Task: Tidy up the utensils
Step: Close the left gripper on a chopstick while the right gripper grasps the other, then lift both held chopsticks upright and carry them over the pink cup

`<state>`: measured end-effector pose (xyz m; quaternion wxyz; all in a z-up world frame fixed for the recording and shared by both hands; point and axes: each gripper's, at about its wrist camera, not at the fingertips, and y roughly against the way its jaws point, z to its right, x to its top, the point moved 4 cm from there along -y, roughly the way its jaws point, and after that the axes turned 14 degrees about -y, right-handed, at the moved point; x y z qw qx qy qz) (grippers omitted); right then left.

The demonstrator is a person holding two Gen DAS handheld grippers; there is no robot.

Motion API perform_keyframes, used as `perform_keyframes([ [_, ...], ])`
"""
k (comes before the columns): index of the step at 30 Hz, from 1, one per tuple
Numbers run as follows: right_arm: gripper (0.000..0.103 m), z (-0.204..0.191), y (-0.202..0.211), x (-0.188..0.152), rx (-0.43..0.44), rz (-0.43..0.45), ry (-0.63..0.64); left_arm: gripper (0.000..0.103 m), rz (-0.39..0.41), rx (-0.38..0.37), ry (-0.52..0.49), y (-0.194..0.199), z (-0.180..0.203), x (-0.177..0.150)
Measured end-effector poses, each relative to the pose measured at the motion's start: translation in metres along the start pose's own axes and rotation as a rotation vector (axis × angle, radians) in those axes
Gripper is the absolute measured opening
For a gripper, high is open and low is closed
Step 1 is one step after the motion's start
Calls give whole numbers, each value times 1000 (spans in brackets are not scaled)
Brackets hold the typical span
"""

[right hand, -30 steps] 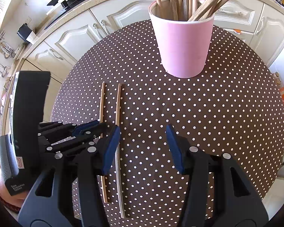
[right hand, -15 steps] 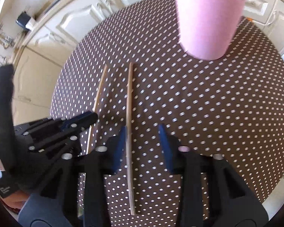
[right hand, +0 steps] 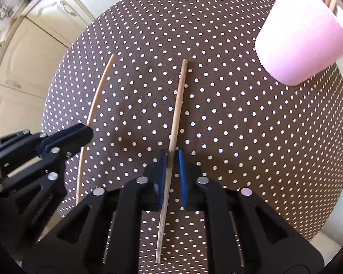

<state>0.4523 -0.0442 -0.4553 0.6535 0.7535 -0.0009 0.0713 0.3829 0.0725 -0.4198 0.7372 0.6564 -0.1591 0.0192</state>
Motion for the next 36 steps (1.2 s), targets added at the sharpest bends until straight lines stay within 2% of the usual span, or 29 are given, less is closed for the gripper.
perform_keyframes([
  [3, 7, -1, -2, 0, 15, -8, 3, 5, 9, -3, -5, 2, 3, 3],
  [6, 6, 13, -4, 2, 70, -29, -38, 5, 24, -9, -19, 5, 8, 8],
  [12, 6, 35, 13, 3, 137, 13, -94, 5, 74, -25, -53, 16, 22, 21],
  [22, 6, 65, 60, 11, 206, 115, -137, 5, 149, -38, -113, 33, 54, 52],
  [27, 6, 94, 93, 14, 243, 167, -161, 5, 210, -46, -145, 47, 67, 66],
  [34, 6, 114, 139, -8, 271, 230, -171, 5, 300, -83, -162, 68, 78, 82],
  [36, 6, 105, 145, -6, 278, 241, -171, 5, 331, -90, -167, 75, 80, 86],
])
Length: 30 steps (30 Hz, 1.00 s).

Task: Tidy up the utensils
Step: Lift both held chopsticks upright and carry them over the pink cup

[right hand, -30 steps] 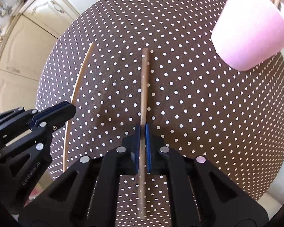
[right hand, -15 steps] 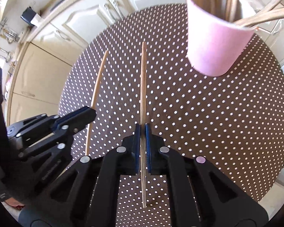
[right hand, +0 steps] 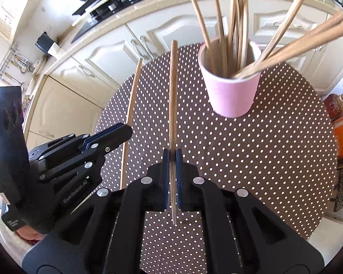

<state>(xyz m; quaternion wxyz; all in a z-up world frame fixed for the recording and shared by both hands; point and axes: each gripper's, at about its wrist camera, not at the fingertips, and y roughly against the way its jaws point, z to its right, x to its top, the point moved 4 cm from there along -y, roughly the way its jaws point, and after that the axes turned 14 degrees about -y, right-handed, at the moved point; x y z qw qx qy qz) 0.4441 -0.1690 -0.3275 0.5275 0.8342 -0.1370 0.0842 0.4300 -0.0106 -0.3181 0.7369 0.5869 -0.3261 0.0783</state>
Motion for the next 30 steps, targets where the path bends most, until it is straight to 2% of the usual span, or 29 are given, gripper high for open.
perform_keyframes([
  [19, 6, -12, 44, 18, 52, 115, 3, 5, 183, -24, -57, 27, 22, 45],
  [30, 6, -16, 84, 61, 77, 251, 23, 5, 367, -13, -67, 51, 31, 106],
])
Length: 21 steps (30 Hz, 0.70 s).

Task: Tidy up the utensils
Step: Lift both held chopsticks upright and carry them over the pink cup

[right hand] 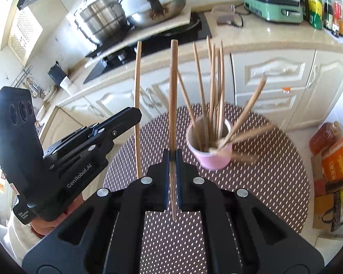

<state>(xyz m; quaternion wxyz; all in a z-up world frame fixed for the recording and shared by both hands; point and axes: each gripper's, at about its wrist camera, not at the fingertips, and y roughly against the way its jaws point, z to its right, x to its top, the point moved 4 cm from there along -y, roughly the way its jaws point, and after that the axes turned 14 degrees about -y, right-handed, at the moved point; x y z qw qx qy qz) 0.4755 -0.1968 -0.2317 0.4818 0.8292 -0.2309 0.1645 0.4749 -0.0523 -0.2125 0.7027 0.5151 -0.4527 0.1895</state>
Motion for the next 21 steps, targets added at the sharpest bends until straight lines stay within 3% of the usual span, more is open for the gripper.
perform_keyframes([
  [11, 6, -5, 11, 56, 28, 90, 26, 5, 118, 33, 30, -32, -5, 47],
  [21, 5, 3, 7, 84, 21, 136, 37, 5, 187, 52, 81, -69, -12, 50],
])
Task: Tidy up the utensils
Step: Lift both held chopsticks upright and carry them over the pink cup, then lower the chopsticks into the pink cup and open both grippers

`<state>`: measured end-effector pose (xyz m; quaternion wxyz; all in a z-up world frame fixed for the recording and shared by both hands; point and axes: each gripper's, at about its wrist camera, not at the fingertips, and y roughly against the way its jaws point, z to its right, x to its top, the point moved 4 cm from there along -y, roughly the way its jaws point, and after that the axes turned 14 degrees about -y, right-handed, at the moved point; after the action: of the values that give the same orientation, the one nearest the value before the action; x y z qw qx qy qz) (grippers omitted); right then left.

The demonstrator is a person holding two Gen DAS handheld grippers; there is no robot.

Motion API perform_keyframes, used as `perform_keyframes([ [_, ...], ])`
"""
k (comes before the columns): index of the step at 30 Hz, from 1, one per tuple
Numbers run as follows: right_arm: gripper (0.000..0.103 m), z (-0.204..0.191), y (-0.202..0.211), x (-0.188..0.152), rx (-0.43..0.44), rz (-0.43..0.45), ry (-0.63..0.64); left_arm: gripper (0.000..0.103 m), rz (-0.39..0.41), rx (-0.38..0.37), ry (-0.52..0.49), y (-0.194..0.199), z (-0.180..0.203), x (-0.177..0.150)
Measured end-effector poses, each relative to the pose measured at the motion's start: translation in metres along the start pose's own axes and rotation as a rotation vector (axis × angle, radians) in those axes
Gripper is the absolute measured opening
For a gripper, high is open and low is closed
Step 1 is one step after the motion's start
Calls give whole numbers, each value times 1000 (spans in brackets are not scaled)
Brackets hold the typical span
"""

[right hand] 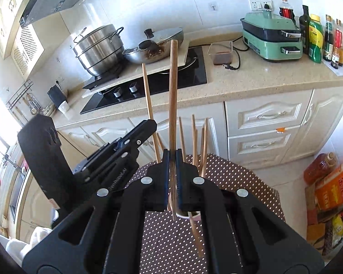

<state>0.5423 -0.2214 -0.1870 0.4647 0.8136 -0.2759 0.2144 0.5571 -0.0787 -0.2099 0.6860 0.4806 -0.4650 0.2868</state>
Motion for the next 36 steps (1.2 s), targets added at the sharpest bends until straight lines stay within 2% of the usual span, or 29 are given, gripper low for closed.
perform_keyframes([
  [12, 5, 6, -13, 5, -24, 17, 29, 5, -25, 41, -18, -25, -2, -33],
  [19, 6, 6, -20, -5, -42, 8, 55, 5, -36, 47, -51, -24, 5, -51],
  [30, 6, 10, -30, -24, -60, -35, 68, 5, -90, 32, -24, -18, 1, -80],
  [36, 6, 8, -32, -28, -84, -31, 101, 5, -118, 16, -3, -11, 0, -89],
])
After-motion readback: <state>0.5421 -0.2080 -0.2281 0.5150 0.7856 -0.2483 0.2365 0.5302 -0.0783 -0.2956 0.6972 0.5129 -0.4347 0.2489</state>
